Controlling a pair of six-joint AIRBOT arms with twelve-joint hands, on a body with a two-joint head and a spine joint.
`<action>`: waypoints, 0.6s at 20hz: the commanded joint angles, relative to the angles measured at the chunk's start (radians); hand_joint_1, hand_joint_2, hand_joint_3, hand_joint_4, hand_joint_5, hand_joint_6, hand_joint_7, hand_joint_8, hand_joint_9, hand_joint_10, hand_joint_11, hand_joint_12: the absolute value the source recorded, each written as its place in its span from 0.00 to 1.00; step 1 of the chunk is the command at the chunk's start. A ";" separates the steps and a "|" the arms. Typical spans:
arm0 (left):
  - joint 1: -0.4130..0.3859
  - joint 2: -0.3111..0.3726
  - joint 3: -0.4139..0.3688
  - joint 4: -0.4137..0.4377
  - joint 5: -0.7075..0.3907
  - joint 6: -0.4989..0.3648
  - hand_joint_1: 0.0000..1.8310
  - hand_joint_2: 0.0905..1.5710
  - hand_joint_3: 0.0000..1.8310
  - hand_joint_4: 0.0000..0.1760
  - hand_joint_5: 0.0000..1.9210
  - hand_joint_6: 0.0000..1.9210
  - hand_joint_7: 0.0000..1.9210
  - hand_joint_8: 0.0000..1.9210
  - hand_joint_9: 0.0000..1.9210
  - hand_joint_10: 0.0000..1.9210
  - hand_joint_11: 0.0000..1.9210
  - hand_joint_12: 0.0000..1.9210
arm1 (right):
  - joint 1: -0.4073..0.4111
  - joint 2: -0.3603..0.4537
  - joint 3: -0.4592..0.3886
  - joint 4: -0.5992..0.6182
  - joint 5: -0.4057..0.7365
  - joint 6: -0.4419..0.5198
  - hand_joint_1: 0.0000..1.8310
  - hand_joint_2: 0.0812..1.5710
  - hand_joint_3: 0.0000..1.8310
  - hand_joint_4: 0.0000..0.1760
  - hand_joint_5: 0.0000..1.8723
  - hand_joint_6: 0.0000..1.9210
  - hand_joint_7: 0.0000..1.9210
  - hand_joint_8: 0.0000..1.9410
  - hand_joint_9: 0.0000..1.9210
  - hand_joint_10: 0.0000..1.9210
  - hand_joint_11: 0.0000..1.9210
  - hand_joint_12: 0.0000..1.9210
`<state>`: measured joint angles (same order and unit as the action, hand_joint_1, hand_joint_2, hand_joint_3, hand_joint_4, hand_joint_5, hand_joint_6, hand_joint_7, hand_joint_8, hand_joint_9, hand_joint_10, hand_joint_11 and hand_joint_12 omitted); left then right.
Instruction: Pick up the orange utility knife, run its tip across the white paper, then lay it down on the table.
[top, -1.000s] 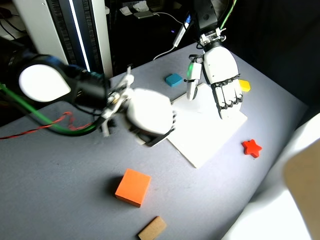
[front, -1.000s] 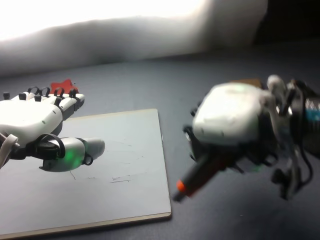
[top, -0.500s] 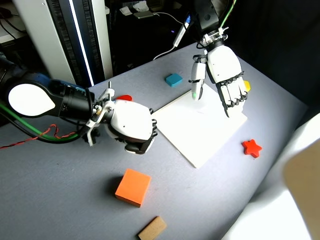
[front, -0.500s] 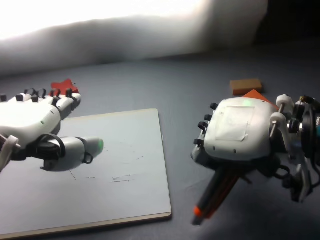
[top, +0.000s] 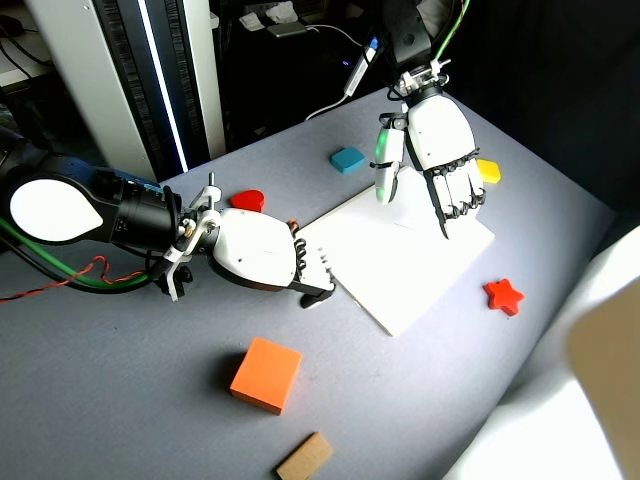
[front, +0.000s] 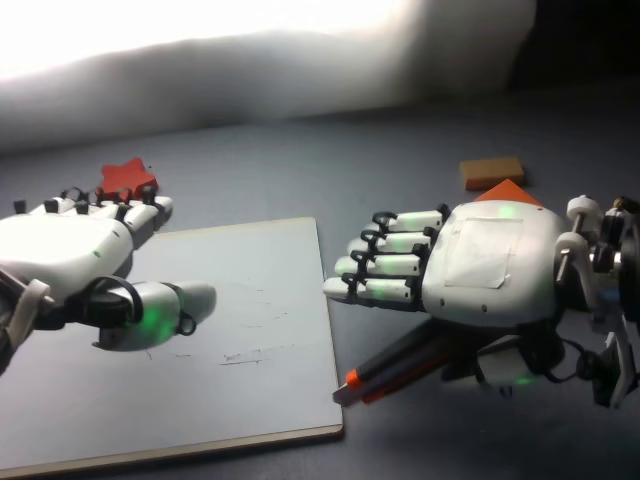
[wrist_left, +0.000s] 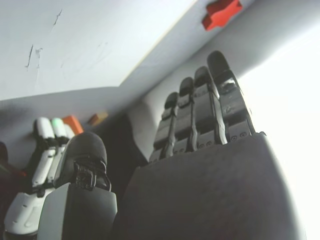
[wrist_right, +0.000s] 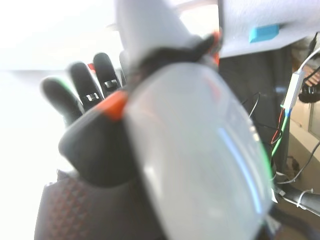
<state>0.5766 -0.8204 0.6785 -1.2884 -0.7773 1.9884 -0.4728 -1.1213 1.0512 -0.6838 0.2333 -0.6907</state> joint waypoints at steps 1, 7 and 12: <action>-0.007 0.001 -0.002 0.059 -0.062 0.001 0.00 0.81 0.00 0.00 0.00 0.00 0.05 0.00 0.05 0.00 0.00 0.37 | 0.003 0.009 -0.002 0.013 0.097 -0.002 0.32 0.67 0.00 0.00 0.00 0.00 0.00 0.00 0.00 0.00 0.00 0.01; -0.007 -0.002 -0.007 0.059 -0.071 0.000 0.00 0.80 0.00 0.00 0.00 0.00 0.05 0.00 0.06 0.00 0.00 0.40 | 0.006 0.039 -0.024 0.009 0.105 -0.003 0.21 0.63 0.00 0.00 0.00 0.00 0.00 0.00 0.00 0.00 0.00 0.00; -0.026 -0.002 -0.022 0.058 -0.123 -0.004 0.03 0.82 0.00 0.00 0.20 0.06 0.31 0.05 0.26 0.09 0.00 0.72 | 0.015 0.104 -0.095 0.010 0.084 0.001 0.04 0.73 0.00 0.00 0.23 0.16 0.34 0.08 0.21 0.33 0.00 0.70</action>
<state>0.5594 -0.8234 0.6559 -1.2846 -0.8284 1.9854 -0.4717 -1.0187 0.9535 -0.6884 0.2409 -0.6922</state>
